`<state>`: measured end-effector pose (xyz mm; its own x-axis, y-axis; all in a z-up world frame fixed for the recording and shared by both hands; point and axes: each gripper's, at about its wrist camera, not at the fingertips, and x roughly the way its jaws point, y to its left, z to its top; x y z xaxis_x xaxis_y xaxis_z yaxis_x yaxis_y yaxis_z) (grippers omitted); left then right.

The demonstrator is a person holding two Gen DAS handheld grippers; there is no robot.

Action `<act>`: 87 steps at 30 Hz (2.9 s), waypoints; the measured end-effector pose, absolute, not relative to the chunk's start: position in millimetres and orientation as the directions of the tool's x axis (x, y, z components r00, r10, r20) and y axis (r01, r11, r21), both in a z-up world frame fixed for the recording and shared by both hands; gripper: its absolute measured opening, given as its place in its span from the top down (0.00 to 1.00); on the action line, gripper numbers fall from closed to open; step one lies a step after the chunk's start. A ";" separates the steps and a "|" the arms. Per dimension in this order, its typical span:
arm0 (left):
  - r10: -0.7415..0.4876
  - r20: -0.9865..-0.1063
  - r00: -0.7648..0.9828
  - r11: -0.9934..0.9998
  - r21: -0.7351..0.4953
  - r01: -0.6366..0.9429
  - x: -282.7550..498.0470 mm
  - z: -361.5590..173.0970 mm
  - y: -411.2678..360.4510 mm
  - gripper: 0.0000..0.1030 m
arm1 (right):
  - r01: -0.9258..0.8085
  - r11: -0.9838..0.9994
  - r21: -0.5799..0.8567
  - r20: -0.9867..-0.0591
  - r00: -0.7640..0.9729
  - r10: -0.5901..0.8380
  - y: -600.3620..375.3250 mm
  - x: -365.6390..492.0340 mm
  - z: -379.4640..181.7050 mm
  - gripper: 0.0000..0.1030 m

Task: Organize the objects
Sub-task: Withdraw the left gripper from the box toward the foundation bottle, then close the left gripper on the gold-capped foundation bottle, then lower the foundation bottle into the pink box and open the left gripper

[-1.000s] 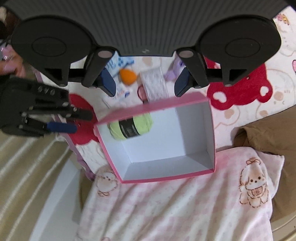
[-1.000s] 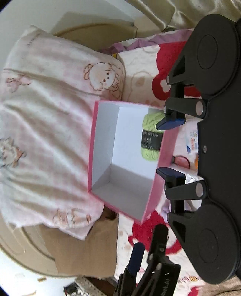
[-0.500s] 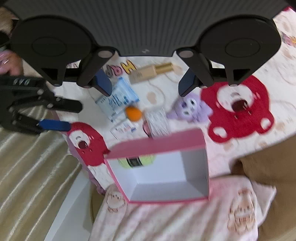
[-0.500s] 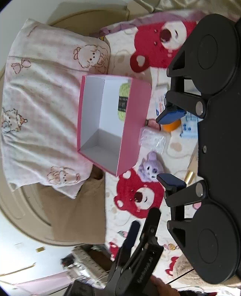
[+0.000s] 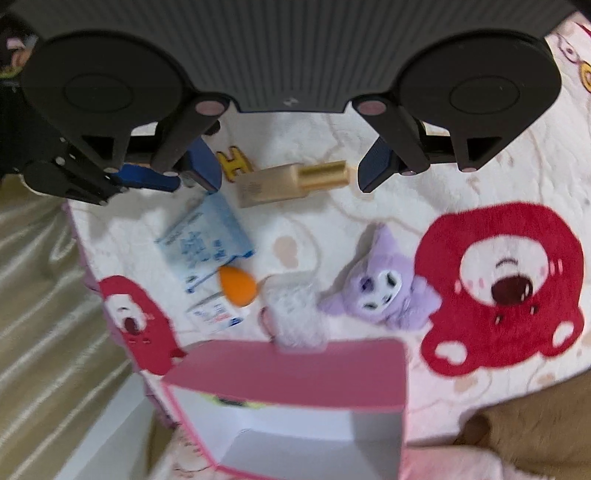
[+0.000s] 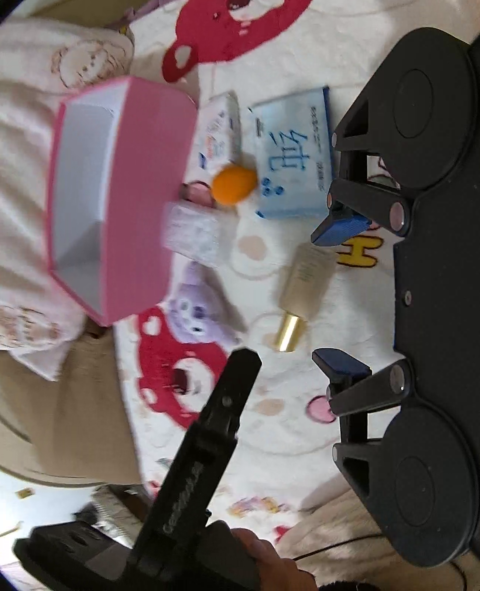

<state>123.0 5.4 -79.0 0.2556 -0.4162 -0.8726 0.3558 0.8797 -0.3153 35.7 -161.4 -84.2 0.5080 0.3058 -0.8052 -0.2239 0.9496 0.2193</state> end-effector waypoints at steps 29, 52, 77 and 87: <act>-0.443 -0.826 0.348 0.890 -0.359 0.280 122.1 -160.3 5.5 0.44 | -0.135 0.986 0.095 -0.813 0.561 0.155 -127.6 62.6 -173.4 0.24; -0.522 -0.778 0.348 0.848 -0.432 0.305 118.7 -149.0 13.3 0.43 | -0.174 0.983 -0.052 -0.764 0.641 0.073 -116.8 44.9 -160.2 0.30; -0.599 -0.603 0.527 0.800 -0.426 0.422 238.3 33.0 -37.4 0.46 | -0.155 0.982 -0.104 -0.580 0.812 0.067 -189.8 147.2 4.3 0.30; -0.581 -0.694 0.425 0.814 -0.506 0.286 344.6 -39.4 -78.5 0.45 | -0.158 0.984 -0.084 -0.763 0.645 0.038 -229.0 262.2 -42.8 0.31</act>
